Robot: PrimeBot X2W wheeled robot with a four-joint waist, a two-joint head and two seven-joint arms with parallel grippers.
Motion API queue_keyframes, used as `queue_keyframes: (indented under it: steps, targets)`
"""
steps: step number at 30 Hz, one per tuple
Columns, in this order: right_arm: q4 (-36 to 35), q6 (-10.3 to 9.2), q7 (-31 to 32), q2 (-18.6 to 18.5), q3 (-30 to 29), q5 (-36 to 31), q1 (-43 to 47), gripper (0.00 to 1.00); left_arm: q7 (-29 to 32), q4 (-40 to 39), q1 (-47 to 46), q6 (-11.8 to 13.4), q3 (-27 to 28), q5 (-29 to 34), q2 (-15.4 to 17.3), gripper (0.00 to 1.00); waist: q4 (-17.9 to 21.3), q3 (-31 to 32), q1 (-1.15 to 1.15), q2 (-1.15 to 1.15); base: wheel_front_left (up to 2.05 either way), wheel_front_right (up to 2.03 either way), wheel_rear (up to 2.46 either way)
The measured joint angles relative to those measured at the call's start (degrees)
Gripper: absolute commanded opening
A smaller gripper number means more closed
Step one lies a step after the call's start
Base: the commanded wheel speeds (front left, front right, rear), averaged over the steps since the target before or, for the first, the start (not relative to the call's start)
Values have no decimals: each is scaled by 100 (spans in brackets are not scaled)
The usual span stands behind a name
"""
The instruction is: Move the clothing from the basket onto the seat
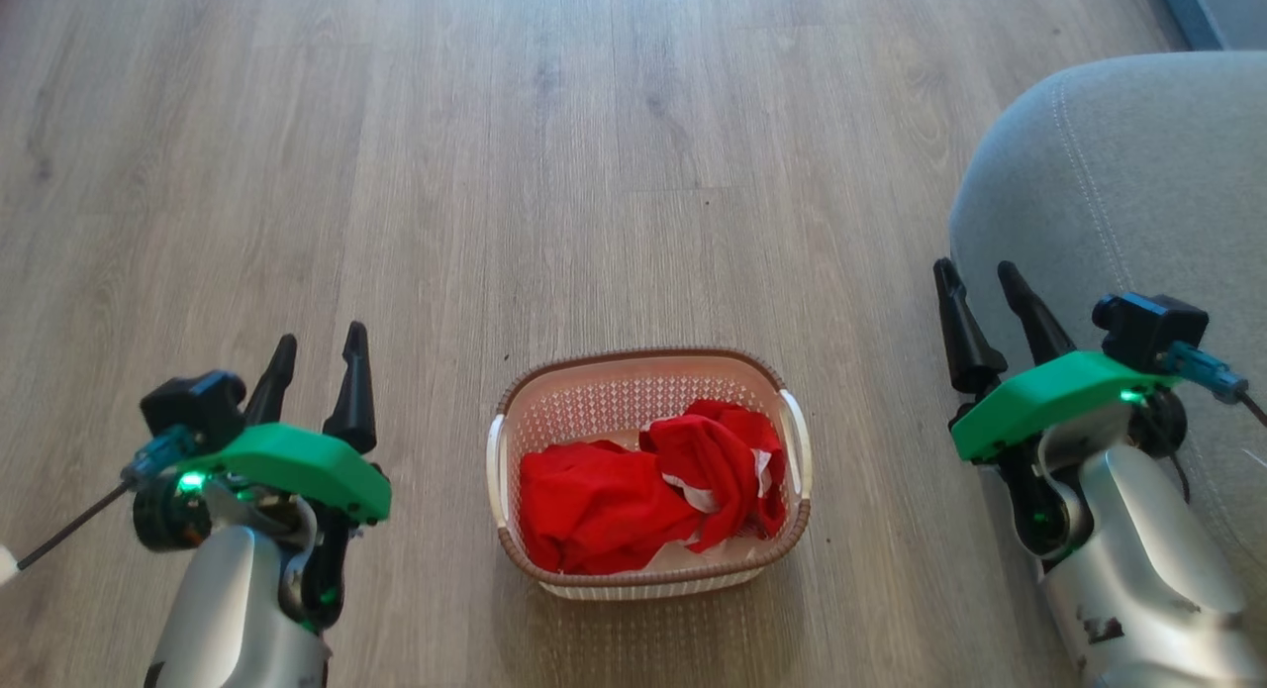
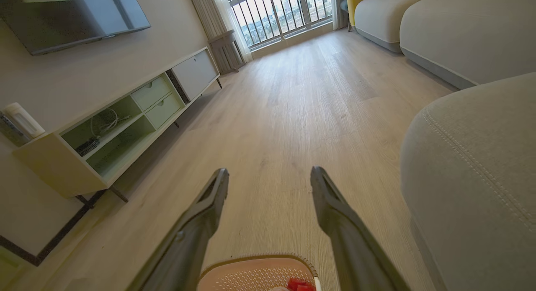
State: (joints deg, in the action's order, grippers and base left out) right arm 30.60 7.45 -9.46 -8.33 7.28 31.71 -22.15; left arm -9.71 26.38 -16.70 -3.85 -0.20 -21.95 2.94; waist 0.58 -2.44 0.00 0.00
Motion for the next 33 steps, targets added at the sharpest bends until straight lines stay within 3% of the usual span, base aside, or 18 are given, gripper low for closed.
queue_keyframes:
  steps: [28,33]
  targets:
    - [204,2,-488,-104,-182,-2051,-446,100,-457,171,-360,211,58,1846,-4,100,23,-86,0,0,0,0,0]
    - [205,3,-500,-104,-241,-2163,-463,100,-458,179,-447,209,66,1908,-7,100,26,-102,-1,0,0,0,0]
